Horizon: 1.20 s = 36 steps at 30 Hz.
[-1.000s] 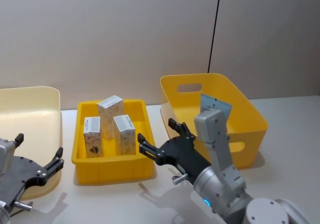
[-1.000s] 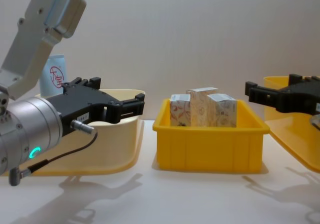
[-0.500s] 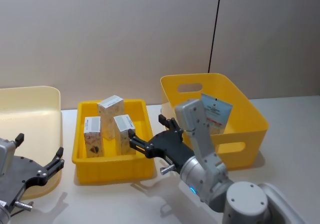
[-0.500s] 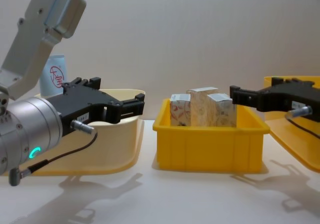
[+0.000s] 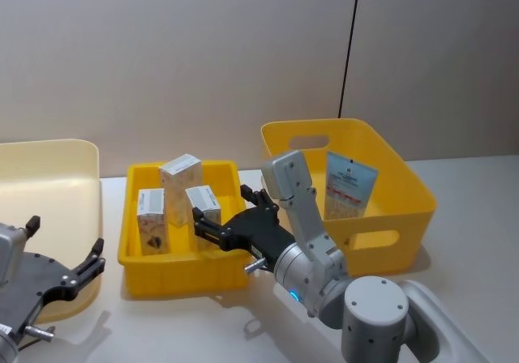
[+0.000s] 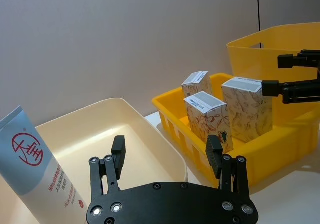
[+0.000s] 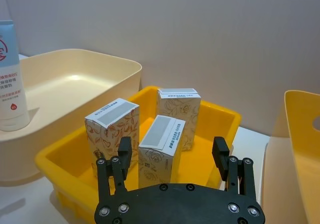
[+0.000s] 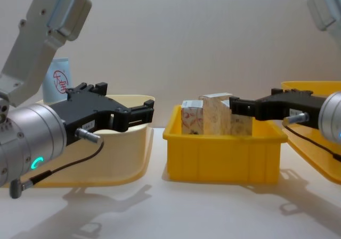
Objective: Bimanual collaborative sorting of washing and personal care products
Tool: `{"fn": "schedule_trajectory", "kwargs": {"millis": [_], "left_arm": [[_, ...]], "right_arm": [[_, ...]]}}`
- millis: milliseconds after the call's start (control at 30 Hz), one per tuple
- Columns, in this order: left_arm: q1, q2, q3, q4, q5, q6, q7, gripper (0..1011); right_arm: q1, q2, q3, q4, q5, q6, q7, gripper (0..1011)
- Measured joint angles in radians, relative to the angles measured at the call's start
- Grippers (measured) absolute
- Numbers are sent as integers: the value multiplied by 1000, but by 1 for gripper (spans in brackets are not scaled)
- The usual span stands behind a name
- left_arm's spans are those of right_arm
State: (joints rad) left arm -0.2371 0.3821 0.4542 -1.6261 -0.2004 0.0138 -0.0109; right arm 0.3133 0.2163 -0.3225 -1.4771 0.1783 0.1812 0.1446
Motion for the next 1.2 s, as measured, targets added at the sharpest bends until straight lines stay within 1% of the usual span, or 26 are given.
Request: {"fn": "schedule_trajectory", "kwargs": {"millis": [267, 833, 1200], "left_arm": [[0, 0, 0, 0, 0, 0, 0, 1003], [0, 0, 0, 0, 0, 0, 0, 1003], [0, 0, 0, 0, 0, 0, 0, 1003]], "right_arm": [[27, -26, -8, 37, -15, 20, -6, 1001], [74, -61, -28, 96, -54, 52, -19, 1001], [104, -89, -34, 131, -86, 87, -49, 1001]]}}
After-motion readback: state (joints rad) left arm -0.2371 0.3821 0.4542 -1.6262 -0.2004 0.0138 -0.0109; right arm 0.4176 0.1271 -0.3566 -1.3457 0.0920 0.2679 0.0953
